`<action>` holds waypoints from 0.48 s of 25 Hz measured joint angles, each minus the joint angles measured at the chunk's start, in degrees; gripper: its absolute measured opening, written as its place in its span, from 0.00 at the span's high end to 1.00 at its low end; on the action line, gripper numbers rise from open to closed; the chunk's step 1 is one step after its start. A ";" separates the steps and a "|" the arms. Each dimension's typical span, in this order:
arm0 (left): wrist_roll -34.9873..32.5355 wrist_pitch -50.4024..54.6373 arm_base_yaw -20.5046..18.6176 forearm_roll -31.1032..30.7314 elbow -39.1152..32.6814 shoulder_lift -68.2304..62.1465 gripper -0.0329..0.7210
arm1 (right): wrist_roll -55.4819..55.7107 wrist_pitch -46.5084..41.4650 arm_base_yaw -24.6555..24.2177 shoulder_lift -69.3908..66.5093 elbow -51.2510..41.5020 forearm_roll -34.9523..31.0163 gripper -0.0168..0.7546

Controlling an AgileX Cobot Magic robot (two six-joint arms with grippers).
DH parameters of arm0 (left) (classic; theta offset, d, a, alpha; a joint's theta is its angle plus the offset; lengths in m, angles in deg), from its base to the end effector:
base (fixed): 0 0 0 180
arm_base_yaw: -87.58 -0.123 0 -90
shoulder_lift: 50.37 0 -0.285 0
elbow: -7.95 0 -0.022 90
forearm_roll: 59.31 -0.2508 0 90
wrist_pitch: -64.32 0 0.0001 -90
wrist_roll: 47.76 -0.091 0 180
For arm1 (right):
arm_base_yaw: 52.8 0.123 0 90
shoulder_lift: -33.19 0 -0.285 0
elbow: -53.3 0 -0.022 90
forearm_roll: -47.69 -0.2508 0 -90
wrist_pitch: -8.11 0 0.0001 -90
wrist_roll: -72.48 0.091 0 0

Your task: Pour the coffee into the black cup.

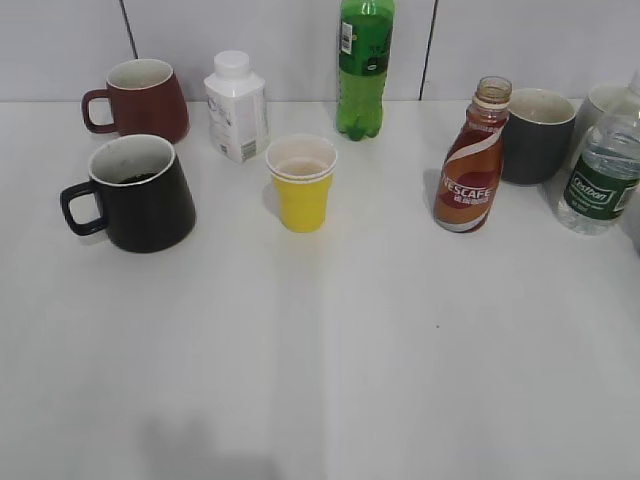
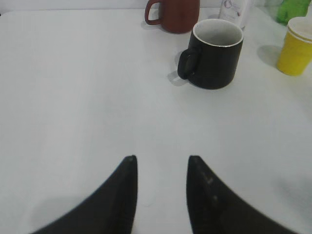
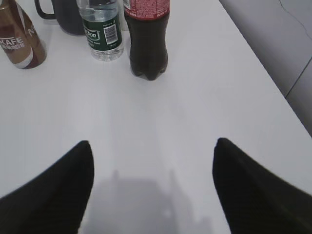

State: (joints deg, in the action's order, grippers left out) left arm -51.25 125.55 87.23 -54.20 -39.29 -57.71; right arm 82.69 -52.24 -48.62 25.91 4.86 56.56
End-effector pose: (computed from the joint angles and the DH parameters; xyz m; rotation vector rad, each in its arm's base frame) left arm -0.0093 -0.0072 0.2832 0.0615 2.0178 -0.0637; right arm -0.0058 -0.0127 0.2793 0.1135 2.0132 -0.0251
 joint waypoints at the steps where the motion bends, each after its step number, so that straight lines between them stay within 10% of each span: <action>1: 0.00 0.00 0.00 0.00 0.00 0.00 0.62 | 0.00 0.00 0.00 0.00 0.00 0.00 0.21; 12: -0.06 0.00 0.00 0.00 0.00 0.00 0.64 | 0.00 0.00 0.00 0.00 0.00 0.00 0.22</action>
State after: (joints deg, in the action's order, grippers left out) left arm -51.31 125.55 87.23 -54.20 -39.29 -57.71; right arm 82.69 -52.24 -48.62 25.91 4.86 56.56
